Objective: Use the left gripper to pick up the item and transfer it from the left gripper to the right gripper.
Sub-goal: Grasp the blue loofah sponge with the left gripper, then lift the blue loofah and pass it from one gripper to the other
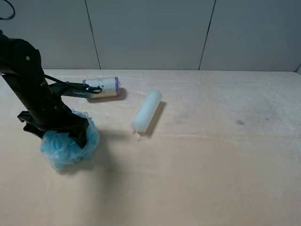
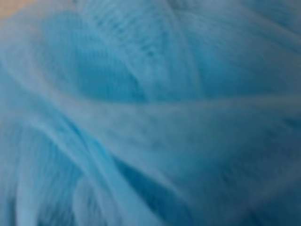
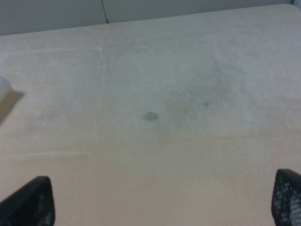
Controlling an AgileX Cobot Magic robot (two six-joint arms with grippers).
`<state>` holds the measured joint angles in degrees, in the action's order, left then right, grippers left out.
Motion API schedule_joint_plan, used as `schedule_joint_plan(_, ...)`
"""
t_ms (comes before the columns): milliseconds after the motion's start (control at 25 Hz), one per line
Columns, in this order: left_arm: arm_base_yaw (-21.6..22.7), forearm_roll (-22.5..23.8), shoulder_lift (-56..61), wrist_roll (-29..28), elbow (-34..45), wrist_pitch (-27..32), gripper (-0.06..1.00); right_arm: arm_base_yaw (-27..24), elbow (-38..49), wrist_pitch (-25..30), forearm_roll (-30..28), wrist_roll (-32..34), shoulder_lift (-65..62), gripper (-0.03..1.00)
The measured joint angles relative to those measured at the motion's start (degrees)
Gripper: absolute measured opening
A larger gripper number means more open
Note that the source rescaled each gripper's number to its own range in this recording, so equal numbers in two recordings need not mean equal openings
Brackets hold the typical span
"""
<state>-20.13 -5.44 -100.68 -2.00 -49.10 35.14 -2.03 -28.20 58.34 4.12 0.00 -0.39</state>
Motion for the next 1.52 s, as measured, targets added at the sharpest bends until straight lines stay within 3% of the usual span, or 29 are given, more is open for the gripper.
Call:
schedule_joint_plan(120, 0.0, -0.1, -1.6, 0.0, 0.0, -0.6, 0.74, 0.0, 0.0, 0.0, 0.0, 0.0, 0.0, 1.0)
schedule_joint_plan(280, 0.0, -0.2, -1.9, -0.1, 0.0, -0.6, 0.39, 0.0, 0.0, 0.1, 0.0, 0.0, 0.0, 1.0)
schedule_joint_plan(320, 0.0, -0.2, -1.9, -0.3, 0.0, -0.4, 0.36, 0.0, 0.0, 0.1, 0.0, 0.0, 0.0, 1.0)
schedule_joint_plan(560, 0.0, -0.2, -1.8, -0.3, -0.5, 0.3, 0.34, 0.0, 0.0, 0.1, 0.0, 0.0, 0.0, 1.0)
schedule_joint_plan(760, 0.0, -0.2, -0.8, -0.4, -5.8, 5.9, 0.28, 0.0, 0.0, 0.1, 0.0, 0.0, 0.0, 1.0)
schedule_joint_plan(1200, 0.0, -0.2, 12.2, -0.7, -14.0, 17.6, 0.16, 0.0, 0.0, 0.1, 0.0, 0.0, 0.0, 1.0)
schedule_joint_plan(1360, 0.0, -0.3, 16.2, -0.7, -15.0, 20.3, 0.14, 0.0, 0.0, 0.1, 0.0, 0.0, 0.0, 1.0)
schedule_joint_plan(1520, 0.0, -3.3, 19.8, 0.3, -15.4, 20.5, 0.13, 0.0, 0.0, 0.0, 0.0, 0.0, 0.0, 1.0)
